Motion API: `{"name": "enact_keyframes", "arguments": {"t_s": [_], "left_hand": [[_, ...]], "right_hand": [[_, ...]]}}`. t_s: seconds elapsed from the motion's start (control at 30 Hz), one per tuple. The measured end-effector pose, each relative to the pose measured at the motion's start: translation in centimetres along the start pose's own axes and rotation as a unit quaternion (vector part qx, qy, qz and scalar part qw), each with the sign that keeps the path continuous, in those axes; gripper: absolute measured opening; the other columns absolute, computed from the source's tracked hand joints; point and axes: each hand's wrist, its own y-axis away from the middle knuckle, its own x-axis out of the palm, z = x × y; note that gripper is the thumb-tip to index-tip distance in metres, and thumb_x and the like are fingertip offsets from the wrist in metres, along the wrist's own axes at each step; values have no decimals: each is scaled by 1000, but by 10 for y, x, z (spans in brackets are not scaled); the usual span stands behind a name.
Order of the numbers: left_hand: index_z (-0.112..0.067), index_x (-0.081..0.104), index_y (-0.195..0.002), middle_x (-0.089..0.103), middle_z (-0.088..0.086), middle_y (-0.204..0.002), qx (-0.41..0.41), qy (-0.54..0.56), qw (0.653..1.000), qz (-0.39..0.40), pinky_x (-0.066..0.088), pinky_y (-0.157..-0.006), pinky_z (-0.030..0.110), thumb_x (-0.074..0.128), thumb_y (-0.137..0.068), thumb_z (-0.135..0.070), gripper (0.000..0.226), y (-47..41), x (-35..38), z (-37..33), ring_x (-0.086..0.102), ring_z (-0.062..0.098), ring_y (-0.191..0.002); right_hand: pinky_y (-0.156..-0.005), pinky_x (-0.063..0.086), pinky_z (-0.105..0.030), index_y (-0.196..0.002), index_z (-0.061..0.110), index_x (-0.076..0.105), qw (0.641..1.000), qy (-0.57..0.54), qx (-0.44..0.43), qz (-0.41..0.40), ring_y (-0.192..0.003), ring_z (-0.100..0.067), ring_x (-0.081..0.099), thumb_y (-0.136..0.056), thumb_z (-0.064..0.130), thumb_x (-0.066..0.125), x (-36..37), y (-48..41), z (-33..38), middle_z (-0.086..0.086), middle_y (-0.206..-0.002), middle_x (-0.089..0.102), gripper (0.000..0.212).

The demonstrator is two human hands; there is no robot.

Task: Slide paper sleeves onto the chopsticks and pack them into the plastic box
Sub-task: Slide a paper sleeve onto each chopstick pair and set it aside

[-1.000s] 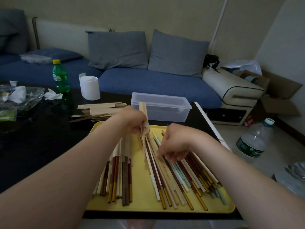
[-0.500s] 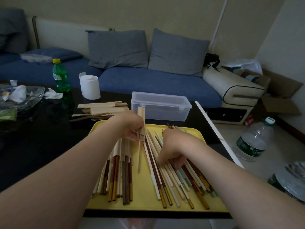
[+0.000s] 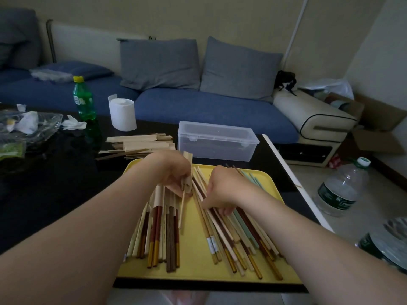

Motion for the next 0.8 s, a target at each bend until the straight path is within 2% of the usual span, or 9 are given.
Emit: {"name": "enact_keyframes", "arguments": {"t_s": [0.07,0.1,0.17,0.23,0.4,0.5,0.63,0.8], "left_hand": [[7,55,-123,75,29,-105,0,3,1000,1,63,-89,52,46,-105,2,21,-1,-1,0,79,39,-89],[7,54,-123,75,29,-104,0,2,1000,0,63,-89,52,46,-105,2,21,-1,-1,0,79,39,-88],[7,53,-125,75,30,-104,5,-4,1000,0,64,-88,53,46,-104,4,23,-3,-1,0,79,39,-87],[6,52,-127,75,31,-104,10,-3,1000,-3,63,-88,54,46,-102,6,26,-5,-1,1,79,40,-88],[9,55,-121,75,31,-106,-2,1,1000,11,63,-91,51,43,-105,4,20,-3,-1,0,78,39,-94],[12,56,-121,74,31,-107,-11,10,1000,24,62,-93,51,40,-107,3,22,-4,0,1,77,40,-98],[12,56,-115,74,33,-103,-11,2,999,35,62,-93,51,40,-107,4,20,1,1,2,77,42,-97],[14,54,-120,74,35,-104,-13,1,999,41,62,-92,53,39,-106,5,22,1,3,2,77,42,-96]], "right_hand": [[-65,69,-36,-133,9,66,1000,6,-4,-12,-69,-19,81,-89,13,85,-2,1,-1,-10,-92,76,48],[-65,69,-36,-131,10,67,1000,9,-15,-18,-71,-20,81,-89,11,84,-2,2,-1,-9,-94,75,45],[-66,69,-38,-113,14,76,998,17,-45,-28,-77,-23,80,-90,6,79,0,2,0,-8,-100,73,24],[-67,70,-39,-102,17,78,998,21,-54,-26,-75,-23,81,-94,6,73,4,1,1,-8,-100,75,14],[-66,69,-36,-109,11,71,1000,12,-18,-5,-62,-19,80,-96,10,72,8,-2,5,-11,-83,79,13],[-66,69,-37,-104,10,65,1000,5,-8,9,-63,-23,80,-97,13,74,7,1,7,-14,-85,77,12],[-70,70,-44,-109,6,64,1000,-14,-9,25,-72,-28,82,-95,12,79,9,3,10,-17,-95,77,22],[-75,70,-43,-106,1,68,998,-40,22,44,-65,-27,80,-95,6,74,5,6,9,-20,-87,80,14]]}}
